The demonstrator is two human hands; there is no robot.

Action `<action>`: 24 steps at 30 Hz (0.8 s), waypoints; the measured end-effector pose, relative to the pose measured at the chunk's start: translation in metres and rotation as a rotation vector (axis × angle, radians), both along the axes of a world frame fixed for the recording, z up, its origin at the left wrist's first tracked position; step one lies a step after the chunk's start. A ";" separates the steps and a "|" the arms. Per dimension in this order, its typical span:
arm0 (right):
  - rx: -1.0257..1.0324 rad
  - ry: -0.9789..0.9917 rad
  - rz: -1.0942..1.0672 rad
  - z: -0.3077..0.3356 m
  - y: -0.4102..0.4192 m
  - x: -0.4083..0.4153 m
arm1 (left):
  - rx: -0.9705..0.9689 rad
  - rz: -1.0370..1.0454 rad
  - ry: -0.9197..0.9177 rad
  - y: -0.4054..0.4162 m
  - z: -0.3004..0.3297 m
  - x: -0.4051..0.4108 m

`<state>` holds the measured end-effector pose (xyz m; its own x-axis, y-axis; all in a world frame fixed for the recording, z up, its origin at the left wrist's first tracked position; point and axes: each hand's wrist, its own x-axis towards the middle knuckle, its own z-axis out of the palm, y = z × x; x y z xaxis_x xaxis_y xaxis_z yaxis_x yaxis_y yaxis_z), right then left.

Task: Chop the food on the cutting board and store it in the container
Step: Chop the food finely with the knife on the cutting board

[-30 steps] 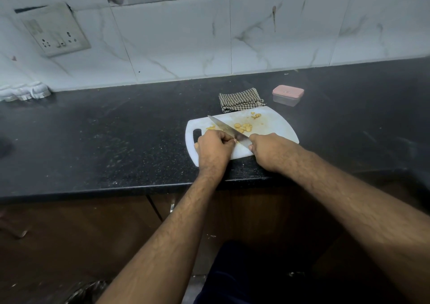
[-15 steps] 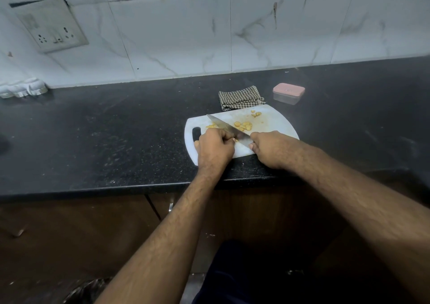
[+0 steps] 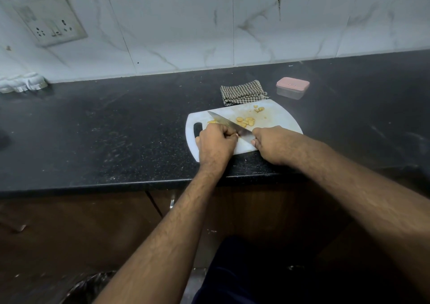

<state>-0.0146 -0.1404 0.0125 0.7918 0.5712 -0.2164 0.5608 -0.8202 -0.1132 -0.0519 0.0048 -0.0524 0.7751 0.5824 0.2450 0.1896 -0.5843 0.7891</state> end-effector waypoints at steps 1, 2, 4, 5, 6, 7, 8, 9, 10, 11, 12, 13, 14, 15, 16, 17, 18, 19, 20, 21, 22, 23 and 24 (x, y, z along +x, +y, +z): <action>-0.006 0.002 0.001 0.001 0.001 0.000 | 0.008 0.000 0.001 0.000 0.000 0.000; -0.016 0.005 0.002 0.001 0.001 0.000 | 0.014 -0.001 0.002 0.000 -0.001 0.000; -0.037 0.007 0.004 0.004 0.002 -0.001 | 0.022 -0.001 0.004 0.000 -0.001 0.000; -0.043 0.008 0.003 0.004 0.003 -0.001 | 0.027 -0.001 0.004 -0.001 -0.001 0.000; -0.045 0.011 0.002 0.005 0.004 -0.002 | 0.033 -0.002 0.005 0.000 0.000 -0.001; -0.046 0.017 0.000 0.006 0.004 -0.002 | 0.037 -0.005 0.009 0.000 0.000 -0.001; -0.048 0.021 -0.001 0.006 0.004 -0.002 | 0.039 -0.011 0.014 -0.001 0.000 -0.001; -0.047 0.023 -0.002 0.007 0.004 -0.002 | 0.043 -0.016 0.021 -0.001 0.002 -0.003; -0.044 0.024 -0.004 0.007 0.004 -0.002 | 0.050 -0.021 0.025 -0.002 0.003 -0.004; -0.039 0.023 -0.005 0.008 0.004 -0.003 | 0.057 -0.027 0.026 -0.002 0.004 -0.005; -0.034 0.021 -0.006 0.007 0.004 -0.003 | 0.063 -0.034 0.025 -0.002 0.005 -0.005; -0.029 0.017 -0.008 0.007 0.003 -0.003 | 0.067 -0.037 0.024 -0.002 0.005 -0.006; -0.025 0.013 -0.009 0.006 0.003 -0.003 | 0.067 -0.037 0.024 -0.002 0.005 -0.006; -0.024 0.009 -0.010 0.006 0.003 -0.003 | 0.064 -0.035 0.024 -0.002 0.005 -0.006; -0.022 0.007 -0.011 0.005 0.003 -0.003 | 0.058 -0.032 0.023 -0.002 0.004 -0.006; -0.018 0.008 -0.012 0.004 0.002 -0.003 | 0.053 -0.029 0.023 -0.002 0.004 -0.005; -0.007 0.010 -0.014 0.003 0.002 -0.003 | 0.047 -0.026 0.022 -0.003 0.004 -0.005; 0.012 0.012 -0.017 0.002 0.000 -0.002 | 0.039 -0.021 0.021 -0.003 0.004 -0.005; 0.036 0.016 -0.021 0.000 -0.001 -0.001 | 0.028 -0.015 0.018 -0.003 0.004 -0.004; 0.064 0.024 -0.027 -0.001 -0.004 0.000 | 0.016 -0.009 0.015 -0.003 0.004 -0.004; 0.092 0.036 -0.036 -0.003 -0.006 0.000 | 0.006 -0.004 0.012 -0.003 0.004 -0.004; 0.116 0.050 -0.048 -0.004 -0.008 0.000 | 0.003 0.001 0.012 -0.002 0.004 -0.003; 0.135 0.059 -0.060 -0.006 -0.010 -0.001 | 0.003 0.004 0.017 -0.001 0.004 -0.003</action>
<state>-0.0152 -0.1502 0.0070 0.8133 0.5505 -0.1883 0.5004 -0.8270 -0.2563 -0.0547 0.0033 -0.0487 0.7767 0.5850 0.2333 0.2057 -0.5858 0.7839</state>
